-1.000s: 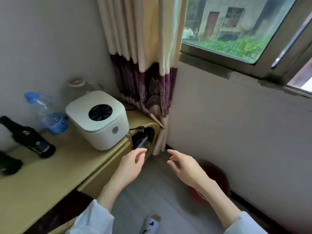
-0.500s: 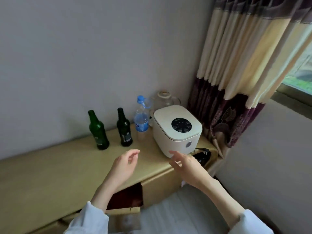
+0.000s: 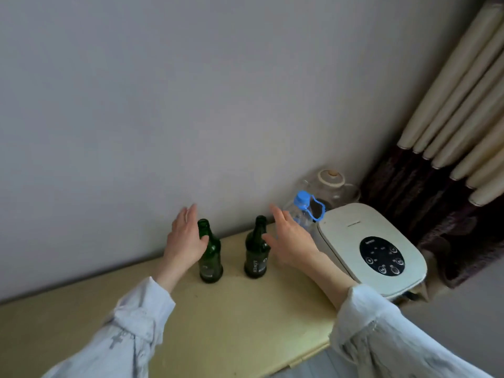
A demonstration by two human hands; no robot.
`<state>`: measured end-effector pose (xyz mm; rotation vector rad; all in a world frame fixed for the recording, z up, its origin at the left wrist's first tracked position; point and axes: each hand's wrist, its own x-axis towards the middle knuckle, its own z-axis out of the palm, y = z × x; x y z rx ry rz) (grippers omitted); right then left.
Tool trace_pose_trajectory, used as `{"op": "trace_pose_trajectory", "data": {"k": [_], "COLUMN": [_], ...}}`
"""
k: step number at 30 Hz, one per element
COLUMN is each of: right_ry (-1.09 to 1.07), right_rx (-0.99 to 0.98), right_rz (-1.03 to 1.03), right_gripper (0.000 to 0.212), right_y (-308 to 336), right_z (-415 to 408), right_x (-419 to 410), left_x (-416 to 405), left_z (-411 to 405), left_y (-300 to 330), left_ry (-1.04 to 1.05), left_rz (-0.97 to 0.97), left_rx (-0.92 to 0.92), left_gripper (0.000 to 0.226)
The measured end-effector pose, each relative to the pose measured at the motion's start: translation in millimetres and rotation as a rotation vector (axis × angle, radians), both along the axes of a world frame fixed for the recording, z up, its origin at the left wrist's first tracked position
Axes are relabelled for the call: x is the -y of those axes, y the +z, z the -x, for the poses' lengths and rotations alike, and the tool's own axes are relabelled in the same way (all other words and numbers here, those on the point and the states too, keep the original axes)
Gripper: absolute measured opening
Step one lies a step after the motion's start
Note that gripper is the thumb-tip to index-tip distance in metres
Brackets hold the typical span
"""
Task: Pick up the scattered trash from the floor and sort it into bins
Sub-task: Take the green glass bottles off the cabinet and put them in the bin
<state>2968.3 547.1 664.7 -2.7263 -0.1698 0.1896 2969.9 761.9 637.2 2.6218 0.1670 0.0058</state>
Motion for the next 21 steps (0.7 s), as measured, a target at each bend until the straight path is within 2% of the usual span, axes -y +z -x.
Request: {"op": "trace_pose_trajectory", "data": {"k": [3, 7, 9, 13, 21], "right_ry": [0.016, 0.077, 0.082, 0.095, -0.058], "right_rx": [-0.002, -0.091, -0.115, -0.064, -0.001], "right_rz": [0.058, 0.098, 0.096, 0.061, -0.136], "right_gripper": [0.066, 0.052, 0.044, 0.030, 0.024], "right_y": [-8.0, -27.4, -34.6, -39.3, -44.4], "right_z": [-29.3, -46.1, -46.2, -38.9, 37.1], "right_x": [-17.3, -25.7, -25.9, -22.2, 43.9], "left_x": [-8.1, -7.6, -6.4, -0.8, 28.4], "left_z": [-20.3, -30.6, -32.3, -29.6, 9.5], "left_y": [-10.9, -21.0, -22.8, -19.8, -9.3], "left_ry": [-0.068, -0.140, -0.140, -0.140, -0.282], "left_rz": [-0.003, -0.005, -0.034, -0.042, -0.051], "left_rx": [-0.068, -0.103, -0.085, -0.089, -0.139], "left_gripper": [0.068, 0.036, 0.027, 0.025, 0.032]}}
